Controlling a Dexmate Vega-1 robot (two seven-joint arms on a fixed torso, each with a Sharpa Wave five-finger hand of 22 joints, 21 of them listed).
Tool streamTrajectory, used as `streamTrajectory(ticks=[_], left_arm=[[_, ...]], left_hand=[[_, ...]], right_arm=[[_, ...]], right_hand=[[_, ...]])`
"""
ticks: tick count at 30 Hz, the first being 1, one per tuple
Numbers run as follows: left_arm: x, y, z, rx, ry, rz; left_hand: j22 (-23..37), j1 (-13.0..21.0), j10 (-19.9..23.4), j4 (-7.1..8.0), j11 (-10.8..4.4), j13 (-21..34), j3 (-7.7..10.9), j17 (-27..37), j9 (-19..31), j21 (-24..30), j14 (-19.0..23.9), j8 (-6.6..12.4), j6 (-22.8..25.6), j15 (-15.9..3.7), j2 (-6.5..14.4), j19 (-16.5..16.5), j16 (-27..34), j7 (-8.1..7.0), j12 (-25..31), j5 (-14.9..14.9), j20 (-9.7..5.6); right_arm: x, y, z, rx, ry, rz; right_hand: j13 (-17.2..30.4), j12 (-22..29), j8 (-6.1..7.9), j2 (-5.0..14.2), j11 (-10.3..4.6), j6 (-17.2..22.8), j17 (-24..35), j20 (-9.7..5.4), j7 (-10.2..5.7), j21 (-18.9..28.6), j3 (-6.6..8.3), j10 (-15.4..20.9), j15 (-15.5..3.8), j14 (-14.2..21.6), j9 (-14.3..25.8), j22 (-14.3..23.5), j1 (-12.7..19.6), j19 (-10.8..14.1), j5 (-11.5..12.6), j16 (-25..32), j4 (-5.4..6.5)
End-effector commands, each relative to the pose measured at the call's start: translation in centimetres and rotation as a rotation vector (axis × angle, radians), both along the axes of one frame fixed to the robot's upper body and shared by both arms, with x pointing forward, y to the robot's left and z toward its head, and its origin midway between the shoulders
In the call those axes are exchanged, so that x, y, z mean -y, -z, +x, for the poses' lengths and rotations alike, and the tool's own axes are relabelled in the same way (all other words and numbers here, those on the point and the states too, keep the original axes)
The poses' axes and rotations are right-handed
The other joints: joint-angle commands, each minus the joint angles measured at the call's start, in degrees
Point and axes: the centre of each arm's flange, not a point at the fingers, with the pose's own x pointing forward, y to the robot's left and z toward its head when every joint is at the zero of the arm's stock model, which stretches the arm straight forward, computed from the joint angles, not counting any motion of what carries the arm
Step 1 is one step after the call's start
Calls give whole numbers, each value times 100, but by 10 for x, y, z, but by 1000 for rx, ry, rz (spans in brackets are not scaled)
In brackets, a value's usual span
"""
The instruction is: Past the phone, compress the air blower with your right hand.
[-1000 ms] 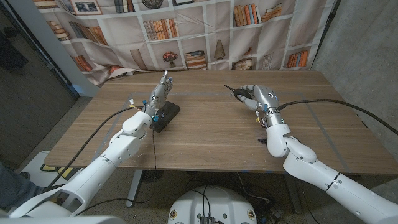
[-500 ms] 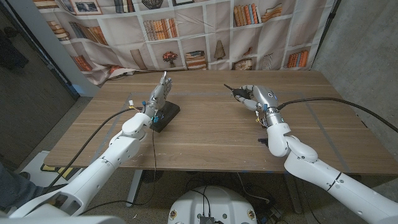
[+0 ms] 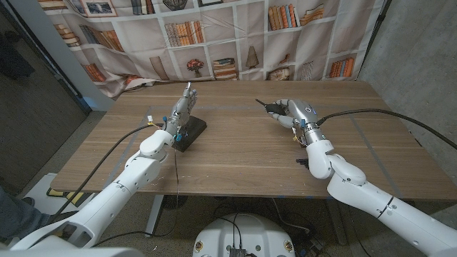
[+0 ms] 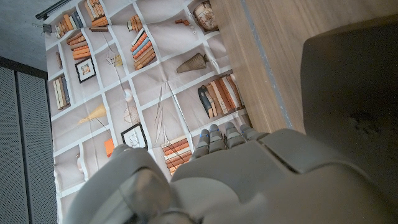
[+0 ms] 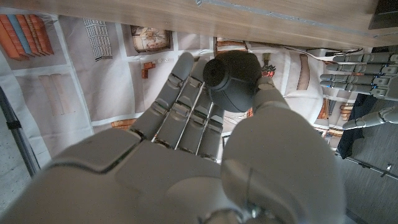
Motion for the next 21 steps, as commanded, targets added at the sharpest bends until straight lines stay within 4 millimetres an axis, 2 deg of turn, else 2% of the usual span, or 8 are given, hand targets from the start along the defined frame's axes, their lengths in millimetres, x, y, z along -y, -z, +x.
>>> streamTrajectory(ticks=[1, 2, 6, 15, 18, 21], left_arm=[[1, -2, -1, 5, 1, 6], [1, -3, -2, 7, 1, 9], [2, -5, -2, 9, 0, 14], [2, -5, -3, 10, -6, 16], [2, -6, -4, 16, -59, 43], [3, -5, -4, 12, -42, 33]], left_hand=[[22, 52, 39, -18, -2, 34, -41, 26, 31, 4, -6, -9, 7, -6, -17, -16, -18, 15, -11, -16, 49], [22, 53, 40, -17, 1, 34, -42, 26, 31, 3, -8, -10, 5, -7, -16, -17, -19, 14, -11, -16, 49], [22, 56, 43, -16, 1, 34, -44, 26, 31, 2, -8, -12, 3, -9, -16, -17, -19, 18, -11, -17, 50], [22, 65, 36, -15, 2, 34, -50, 26, 31, 0, -21, -15, 1, -4, -15, -19, -25, 18, -16, -21, 57], [22, 68, 35, -14, -2, 35, -52, 26, 31, 0, -23, -16, 0, -17, -15, -19, -26, 14, -17, -22, 57], [22, 71, 35, -14, -5, 35, -53, 26, 31, -2, -23, -17, -3, -9, -15, -23, -26, 12, -17, -22, 58]], right_arm=[[-4, 11, 11, -73, -5, -30], [-6, 15, 14, -76, -7, -32], [-10, 22, 19, -78, -4, -40], [-14, 32, 31, -136, 23, -79], [-14, 35, 35, -156, 32, -86], [-14, 37, 38, -172, 41, -92]], right_hand=[[15, -17, 1, 13, -18, -41, 16, -885, 9, -19, -27, -21, -536, -49, 4, 6, -62, 2, 35, 8, -18], [13, -9, 7, 14, 42, -42, 19, -885, 12, -22, -32, -9, -534, -61, 2, 5, -77, 3, 35, 7, -15], [8, -2, 16, 10, -28, -49, 20, -884, 15, -34, -49, -15, -526, -92, -3, 1, -121, 0, 35, 2, -7], [1, -22, 14, -10, -26, -156, 8, -877, -17, -137, -93, -157, -491, -401, -12, -19, -247, -132, 35, -95, 7], [-4, -14, 23, -22, -35, -155, 3, -873, -26, -150, -110, -157, -497, -422, -14, -23, -288, -130, 32, -96, 16], [-7, -13, 26, -29, -29, -156, -2, -873, -29, -155, -116, -161, -488, -454, -14, -24, -302, -126, 32, -106, 16]])
